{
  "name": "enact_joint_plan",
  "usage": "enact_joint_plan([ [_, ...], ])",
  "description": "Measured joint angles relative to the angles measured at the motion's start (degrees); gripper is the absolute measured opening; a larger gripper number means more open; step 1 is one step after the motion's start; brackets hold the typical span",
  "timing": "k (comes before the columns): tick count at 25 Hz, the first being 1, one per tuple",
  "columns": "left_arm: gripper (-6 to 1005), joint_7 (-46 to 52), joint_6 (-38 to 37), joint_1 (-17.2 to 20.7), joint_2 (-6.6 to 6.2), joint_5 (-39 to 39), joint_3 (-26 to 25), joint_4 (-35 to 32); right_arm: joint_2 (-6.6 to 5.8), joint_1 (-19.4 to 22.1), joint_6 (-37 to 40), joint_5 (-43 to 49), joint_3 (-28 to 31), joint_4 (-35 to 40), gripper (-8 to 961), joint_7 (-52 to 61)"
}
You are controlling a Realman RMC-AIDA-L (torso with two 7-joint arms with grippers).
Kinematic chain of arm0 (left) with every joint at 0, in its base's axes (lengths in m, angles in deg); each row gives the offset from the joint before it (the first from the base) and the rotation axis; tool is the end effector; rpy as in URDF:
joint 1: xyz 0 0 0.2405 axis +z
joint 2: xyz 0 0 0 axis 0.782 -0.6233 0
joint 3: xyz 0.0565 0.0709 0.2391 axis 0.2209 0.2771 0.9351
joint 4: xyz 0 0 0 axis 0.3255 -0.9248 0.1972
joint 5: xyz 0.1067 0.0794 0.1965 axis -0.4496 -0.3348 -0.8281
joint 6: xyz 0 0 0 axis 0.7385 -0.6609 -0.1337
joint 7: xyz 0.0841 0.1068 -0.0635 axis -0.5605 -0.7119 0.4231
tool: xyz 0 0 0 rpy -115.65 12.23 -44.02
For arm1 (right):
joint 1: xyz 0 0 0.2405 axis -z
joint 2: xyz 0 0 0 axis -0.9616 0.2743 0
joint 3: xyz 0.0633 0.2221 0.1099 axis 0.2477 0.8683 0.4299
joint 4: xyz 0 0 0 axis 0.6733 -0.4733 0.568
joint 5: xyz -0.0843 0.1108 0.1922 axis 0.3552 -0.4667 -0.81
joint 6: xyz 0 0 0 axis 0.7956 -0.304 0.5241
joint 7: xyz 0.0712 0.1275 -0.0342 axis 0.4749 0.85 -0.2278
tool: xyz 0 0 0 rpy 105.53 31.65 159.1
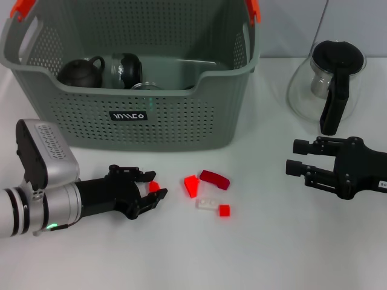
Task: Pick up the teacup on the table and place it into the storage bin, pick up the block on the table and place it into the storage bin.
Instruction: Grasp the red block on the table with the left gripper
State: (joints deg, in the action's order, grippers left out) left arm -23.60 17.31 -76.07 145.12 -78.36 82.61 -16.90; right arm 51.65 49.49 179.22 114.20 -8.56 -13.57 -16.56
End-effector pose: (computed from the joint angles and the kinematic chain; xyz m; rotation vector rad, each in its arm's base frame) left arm -0.3252 0.3342 -0.0796 -2.6088 -0.5050 -0.3268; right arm 0.2908 0.3289 0.0030 -2.6984 0.5670 0.8321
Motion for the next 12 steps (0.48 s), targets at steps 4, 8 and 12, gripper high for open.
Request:
enact_joint_plan([
  [4, 422, -0.3, 0.1, 0.0, 0.02, 0.0, 0.1, 0.1, 0.00, 0.0, 0.0, 0.0, 0.0, 0.0, 524, 0.0],
  [8, 420, -0.5, 0.5, 0.0, 0.07, 0.0, 0.1, 0.4, 0.01, 0.1, 0.0, 0.0, -0.1, 0.0, 524, 0.0],
  [12, 403, -0.6, 1.7, -0.1, 0.08, 0.0, 0.1, 0.8, 0.00, 0.2, 0.0, 0.0, -0.1, 0.0, 524, 0.0],
])
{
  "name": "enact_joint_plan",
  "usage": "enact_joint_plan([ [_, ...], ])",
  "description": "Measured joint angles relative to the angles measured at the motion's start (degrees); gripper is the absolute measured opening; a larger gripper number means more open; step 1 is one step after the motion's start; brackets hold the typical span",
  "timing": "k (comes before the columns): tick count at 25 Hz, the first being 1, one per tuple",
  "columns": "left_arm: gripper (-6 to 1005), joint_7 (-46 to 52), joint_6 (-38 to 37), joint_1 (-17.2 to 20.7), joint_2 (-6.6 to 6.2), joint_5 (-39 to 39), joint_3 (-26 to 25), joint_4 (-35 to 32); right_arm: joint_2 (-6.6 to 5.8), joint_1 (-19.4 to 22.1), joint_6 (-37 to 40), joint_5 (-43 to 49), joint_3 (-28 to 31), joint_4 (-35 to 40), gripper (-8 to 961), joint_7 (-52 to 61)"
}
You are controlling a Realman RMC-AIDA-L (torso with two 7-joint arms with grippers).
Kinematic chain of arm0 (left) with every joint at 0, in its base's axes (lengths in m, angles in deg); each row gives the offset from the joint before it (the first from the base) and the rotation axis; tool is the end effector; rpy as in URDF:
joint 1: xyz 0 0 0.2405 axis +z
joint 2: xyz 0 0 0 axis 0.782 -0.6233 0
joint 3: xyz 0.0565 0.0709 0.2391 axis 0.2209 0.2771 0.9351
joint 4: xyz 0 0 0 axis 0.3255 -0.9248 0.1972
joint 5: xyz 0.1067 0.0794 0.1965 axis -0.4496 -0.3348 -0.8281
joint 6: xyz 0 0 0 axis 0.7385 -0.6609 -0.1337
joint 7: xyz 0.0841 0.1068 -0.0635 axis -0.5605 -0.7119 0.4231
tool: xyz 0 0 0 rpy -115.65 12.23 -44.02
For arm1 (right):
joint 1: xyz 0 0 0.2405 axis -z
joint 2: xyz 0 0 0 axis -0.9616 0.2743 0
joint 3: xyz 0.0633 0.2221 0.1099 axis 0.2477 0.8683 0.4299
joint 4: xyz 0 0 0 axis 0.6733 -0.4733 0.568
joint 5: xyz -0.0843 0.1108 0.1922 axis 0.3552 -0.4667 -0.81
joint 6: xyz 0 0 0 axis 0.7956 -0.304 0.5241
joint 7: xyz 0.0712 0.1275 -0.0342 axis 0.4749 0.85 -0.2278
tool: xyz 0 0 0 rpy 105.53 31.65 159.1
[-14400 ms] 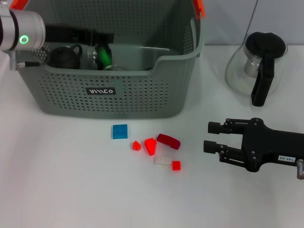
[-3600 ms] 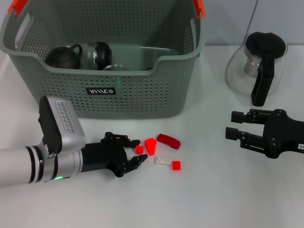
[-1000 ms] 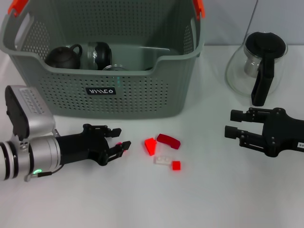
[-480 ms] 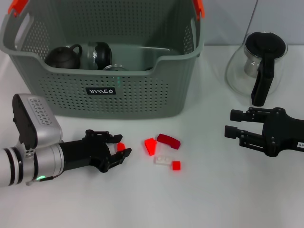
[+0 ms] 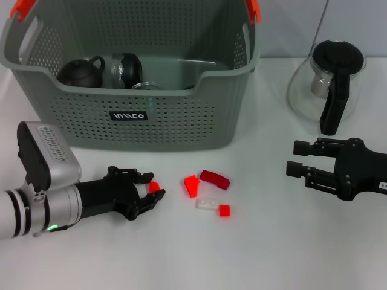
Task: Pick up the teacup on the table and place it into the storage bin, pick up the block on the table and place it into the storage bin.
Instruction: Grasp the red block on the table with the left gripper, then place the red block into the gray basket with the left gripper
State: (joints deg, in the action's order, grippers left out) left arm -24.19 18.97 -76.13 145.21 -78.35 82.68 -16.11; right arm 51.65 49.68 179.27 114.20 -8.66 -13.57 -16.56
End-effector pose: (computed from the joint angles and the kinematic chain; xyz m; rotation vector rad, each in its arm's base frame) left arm -0.3288 0.3340 -0.0826 -2.5978 -0.5112 -0.3020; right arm 0.2917 0.3277 0.0027 -2.6992 0.5707 0.8312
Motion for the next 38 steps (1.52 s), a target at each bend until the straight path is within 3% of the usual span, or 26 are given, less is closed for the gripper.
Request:
enact_joint_plan([
  [13, 333, 0.4, 0.4, -0.4, 0.02, 0.2, 0.4, 0.1, 0.00, 0.1, 0.0, 0.0, 0.1, 0.0, 523, 0.0],
  [16, 190, 0.5, -0.1, -0.3, -0.02, 0.2, 0.4, -0.1, 0.00, 0.1, 0.0, 0.0, 0.1, 0.0, 523, 0.0],
  [21, 190, 4.1, -4.7, 0.2, -0.48, 0.2, -1.0, -2.0, 0.00, 0.1, 0.0, 0.0, 0.1, 0.0, 523, 0.0],
  [23, 190, 7.0, -8.4, 0.7, -0.99, 0.1, -1.9, -3.9, 0.00, 0.1, 0.0, 0.0, 0.1, 0.0, 523, 0.0],
  [24, 190, 10.1, -14.0, 0.9, -1.85, 0.0, -3.7, -5.6, 0.00, 0.0, 0.0, 0.0, 0.1, 0.0, 523, 0.0],
  [25, 191, 10.1, -14.0, 0.9, -1.85, 0.0, -3.7, -5.6, 0.00, 0.0, 0.0, 0.0, 0.1, 0.0, 523, 0.0],
  [28, 191, 14.1, -22.6, 0.4, -3.03, 0.1, -8.6, -7.4, 0.00, -0.1, 0.1, 0.0, 0.0, 0.0, 523, 0.0],
  [32, 191, 21.4, -31.3, -1.6, -4.66, 0.5, -14.7, -8.9, 0.08, -0.2, 0.0, 0.0, -0.1, 0.0, 523, 0.0],
  [38, 191, 32.3, -38.7, -6.1, -7.22, 2.7, -21.7, -9.5, 0.12, -0.3, 0.1, 0.0, -0.1, 0.0, 523, 0.0],
])
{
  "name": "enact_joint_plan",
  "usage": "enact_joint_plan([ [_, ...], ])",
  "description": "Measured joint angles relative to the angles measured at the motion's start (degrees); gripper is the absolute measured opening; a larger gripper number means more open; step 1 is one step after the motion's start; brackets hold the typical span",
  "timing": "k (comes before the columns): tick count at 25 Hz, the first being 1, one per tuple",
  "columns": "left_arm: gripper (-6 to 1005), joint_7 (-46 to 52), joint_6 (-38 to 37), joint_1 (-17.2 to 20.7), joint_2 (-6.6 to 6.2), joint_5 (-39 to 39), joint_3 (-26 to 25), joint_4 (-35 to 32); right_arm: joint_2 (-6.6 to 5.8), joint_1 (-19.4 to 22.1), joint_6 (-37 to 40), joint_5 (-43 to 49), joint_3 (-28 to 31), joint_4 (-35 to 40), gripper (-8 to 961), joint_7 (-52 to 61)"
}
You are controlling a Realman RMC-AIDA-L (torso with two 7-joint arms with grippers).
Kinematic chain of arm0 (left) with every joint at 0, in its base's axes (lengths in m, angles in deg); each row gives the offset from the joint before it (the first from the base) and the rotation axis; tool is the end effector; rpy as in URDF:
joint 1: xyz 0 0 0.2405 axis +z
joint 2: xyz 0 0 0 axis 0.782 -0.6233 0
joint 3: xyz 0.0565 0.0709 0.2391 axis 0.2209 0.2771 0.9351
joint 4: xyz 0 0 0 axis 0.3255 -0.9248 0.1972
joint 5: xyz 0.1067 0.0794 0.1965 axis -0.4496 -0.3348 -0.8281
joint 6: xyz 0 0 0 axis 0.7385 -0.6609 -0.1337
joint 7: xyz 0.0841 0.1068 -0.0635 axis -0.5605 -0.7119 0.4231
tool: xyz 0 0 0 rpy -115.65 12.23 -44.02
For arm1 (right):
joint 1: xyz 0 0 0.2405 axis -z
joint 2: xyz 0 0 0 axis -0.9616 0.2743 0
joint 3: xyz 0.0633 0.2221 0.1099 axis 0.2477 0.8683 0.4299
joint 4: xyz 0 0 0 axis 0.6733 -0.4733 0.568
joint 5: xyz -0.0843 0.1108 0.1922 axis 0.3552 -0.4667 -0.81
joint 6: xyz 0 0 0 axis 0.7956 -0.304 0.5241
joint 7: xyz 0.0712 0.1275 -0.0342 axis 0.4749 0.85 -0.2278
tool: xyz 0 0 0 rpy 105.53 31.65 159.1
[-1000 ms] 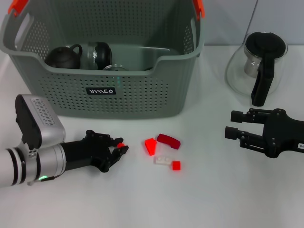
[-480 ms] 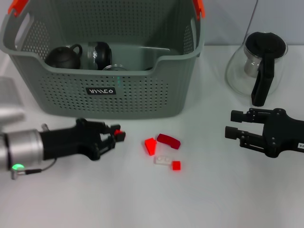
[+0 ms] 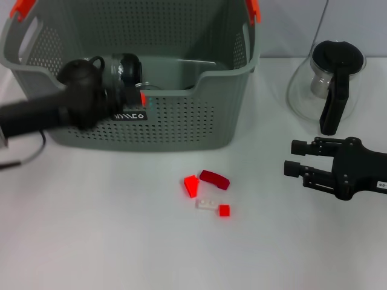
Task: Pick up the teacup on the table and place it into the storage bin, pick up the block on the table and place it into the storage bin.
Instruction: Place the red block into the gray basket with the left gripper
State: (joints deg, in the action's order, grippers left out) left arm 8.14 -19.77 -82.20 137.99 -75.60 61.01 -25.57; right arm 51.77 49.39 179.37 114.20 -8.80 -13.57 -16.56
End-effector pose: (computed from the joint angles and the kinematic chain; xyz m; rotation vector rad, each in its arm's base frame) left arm -0.2641 0.3510 0.0564 -2.5846 -0.8395 -1.0758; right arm 0.2893 0.3286 0.0015 -2.7058 0.5640 0.8355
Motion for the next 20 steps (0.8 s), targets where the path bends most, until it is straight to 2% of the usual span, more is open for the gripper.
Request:
enact_joint_plan([
  [4, 192, 7.5, -0.8, -3.4, -1.99, 3.3, -0.8, -0.7, 0.12, -0.1, 0.0, 0.0, 0.0, 0.0, 523, 0.0],
  [9, 192, 15.9, 4.0, -8.2, -3.52, 3.2, 0.2, -6.2, 0.26, -0.3, 0.0, 0.0, -0.1, 0.0, 524, 0.0],
  [15, 190, 22.0, 16.5, -10.5, -4.37, -0.7, 6.9, -11.4, 0.25, -0.3, -0.2, 0.0, -0.2, -0.2, 524, -0.2],
  [20, 192, 26.3, 26.9, -11.7, -4.05, -9.9, 14.1, -12.6, 0.28, -0.3, -0.2, 0.0, -0.2, -0.3, 523, -0.1],
])
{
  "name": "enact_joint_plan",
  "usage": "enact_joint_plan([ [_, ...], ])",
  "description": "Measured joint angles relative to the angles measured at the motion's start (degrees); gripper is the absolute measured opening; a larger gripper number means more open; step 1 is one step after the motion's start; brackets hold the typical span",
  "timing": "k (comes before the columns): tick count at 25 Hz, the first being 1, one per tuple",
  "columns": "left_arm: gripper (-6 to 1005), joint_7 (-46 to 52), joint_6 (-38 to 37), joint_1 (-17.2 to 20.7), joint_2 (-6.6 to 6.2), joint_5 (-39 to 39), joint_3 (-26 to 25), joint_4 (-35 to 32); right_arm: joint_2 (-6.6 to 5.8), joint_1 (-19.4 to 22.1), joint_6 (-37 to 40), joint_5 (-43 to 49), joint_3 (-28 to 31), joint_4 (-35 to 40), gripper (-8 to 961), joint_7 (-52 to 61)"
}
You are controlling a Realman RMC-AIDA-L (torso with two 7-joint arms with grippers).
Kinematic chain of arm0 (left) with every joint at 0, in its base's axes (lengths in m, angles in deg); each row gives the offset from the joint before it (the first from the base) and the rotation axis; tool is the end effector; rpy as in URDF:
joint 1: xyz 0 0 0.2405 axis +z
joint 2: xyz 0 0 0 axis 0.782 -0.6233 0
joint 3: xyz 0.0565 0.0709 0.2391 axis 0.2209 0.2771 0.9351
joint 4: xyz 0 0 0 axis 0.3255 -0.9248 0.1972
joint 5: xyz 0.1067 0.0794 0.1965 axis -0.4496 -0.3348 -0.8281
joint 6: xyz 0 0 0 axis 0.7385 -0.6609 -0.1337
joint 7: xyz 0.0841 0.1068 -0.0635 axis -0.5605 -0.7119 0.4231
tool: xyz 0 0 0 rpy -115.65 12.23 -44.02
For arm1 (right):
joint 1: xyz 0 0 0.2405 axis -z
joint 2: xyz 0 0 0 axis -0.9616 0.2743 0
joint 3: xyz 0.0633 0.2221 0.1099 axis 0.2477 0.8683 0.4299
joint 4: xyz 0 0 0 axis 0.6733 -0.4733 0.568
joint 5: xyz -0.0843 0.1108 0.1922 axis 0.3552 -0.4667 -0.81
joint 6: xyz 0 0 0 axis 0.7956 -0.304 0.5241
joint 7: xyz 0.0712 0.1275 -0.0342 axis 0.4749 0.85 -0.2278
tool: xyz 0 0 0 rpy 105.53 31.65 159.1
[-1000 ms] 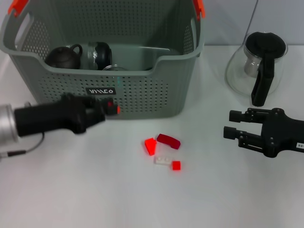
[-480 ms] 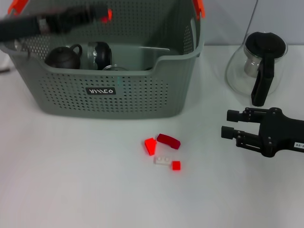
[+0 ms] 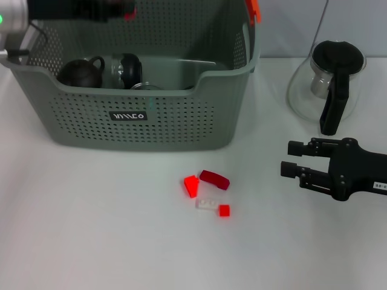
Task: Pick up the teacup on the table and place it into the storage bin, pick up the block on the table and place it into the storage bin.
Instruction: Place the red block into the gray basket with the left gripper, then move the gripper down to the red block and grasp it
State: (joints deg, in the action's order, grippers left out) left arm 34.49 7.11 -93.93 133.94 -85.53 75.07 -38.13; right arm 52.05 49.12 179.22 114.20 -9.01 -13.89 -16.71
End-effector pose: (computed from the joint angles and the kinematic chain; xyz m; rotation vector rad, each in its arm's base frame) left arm -0.1972 0.4672 0.0982 -2.3815 -0.9299 -0.5799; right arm 0.2872 0.3288 -0.0020 -2.7114 0.5636 0.8407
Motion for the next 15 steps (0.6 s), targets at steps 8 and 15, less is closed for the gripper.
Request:
enact_joint_plan([
  [8, 194, 5.5, 5.1, 0.5, 2.40, -6.3, 3.2, -2.1, 0.35, 0.0, -0.2, 0.0, 0.0, 0.3, 523, 0.1],
  [15, 385, -3.9, -0.5, 9.5, 5.52, 14.9, -2.3, -7.6, 0.49, 0.0, -0.3, 0.0, 0.1, 0.1, 523, 0.1],
])
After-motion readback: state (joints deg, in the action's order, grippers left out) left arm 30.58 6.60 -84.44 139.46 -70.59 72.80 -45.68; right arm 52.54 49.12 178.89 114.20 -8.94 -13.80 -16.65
